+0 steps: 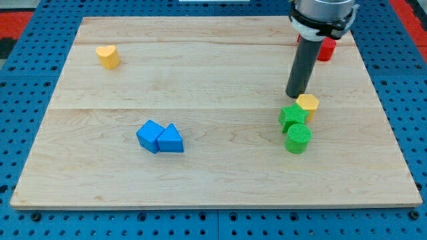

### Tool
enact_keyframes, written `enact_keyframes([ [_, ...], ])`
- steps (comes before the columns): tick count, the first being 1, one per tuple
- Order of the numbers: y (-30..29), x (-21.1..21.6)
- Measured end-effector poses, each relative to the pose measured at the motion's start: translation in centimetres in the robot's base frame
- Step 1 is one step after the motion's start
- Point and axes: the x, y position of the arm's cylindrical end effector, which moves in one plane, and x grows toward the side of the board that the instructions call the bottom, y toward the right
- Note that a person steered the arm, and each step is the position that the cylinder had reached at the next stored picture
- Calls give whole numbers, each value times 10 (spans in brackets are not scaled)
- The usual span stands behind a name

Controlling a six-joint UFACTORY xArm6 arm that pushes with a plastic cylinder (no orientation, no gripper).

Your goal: Push yellow hexagon towards bottom right

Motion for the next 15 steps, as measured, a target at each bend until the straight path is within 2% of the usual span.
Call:
enact_keyframes([
  [1, -9, 12],
  [3, 41, 12],
  [6, 48, 51],
  [8, 75, 51],
  [12, 79, 128],
  [13, 100, 95],
  [14, 81, 79],
  [15, 51, 80],
])
